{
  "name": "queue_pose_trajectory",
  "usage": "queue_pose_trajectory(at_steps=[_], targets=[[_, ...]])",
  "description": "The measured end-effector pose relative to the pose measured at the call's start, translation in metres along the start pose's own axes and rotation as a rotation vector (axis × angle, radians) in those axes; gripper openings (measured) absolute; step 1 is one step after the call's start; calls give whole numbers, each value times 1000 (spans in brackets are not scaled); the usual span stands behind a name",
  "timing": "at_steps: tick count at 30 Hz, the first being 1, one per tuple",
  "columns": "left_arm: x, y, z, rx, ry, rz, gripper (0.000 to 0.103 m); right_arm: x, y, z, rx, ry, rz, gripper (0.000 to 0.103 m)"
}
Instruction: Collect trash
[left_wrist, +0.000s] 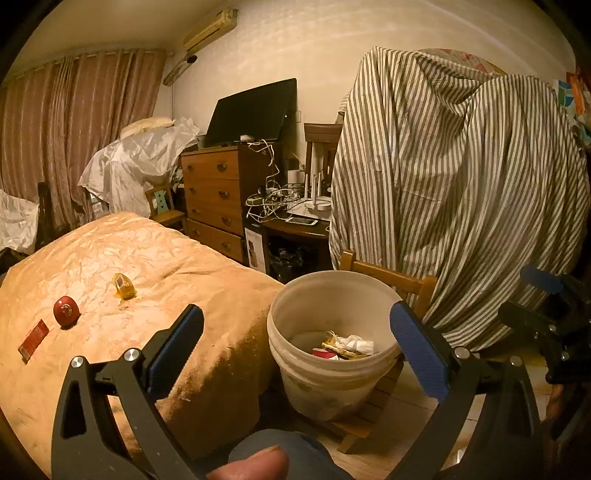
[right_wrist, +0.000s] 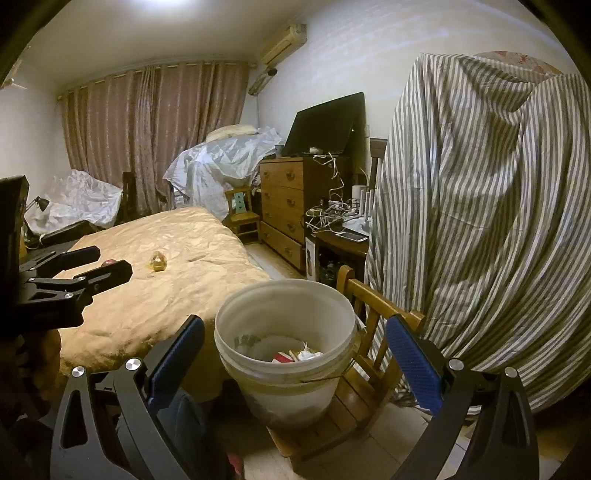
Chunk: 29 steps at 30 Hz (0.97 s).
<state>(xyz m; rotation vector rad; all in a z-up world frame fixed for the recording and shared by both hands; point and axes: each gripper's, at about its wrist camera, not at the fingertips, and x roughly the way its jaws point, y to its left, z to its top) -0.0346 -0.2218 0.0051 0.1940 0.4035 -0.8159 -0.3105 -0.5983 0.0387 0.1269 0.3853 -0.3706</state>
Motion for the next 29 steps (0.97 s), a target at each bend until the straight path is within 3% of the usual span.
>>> queue_pose_trajectory(at_steps=[18, 29], targets=[[8, 1, 0, -4, 26, -8, 97, 2, 4, 1, -6, 8, 9, 98], [13, 2, 1, -7, 52, 34, 97, 3, 5, 2, -7, 10, 8, 98]])
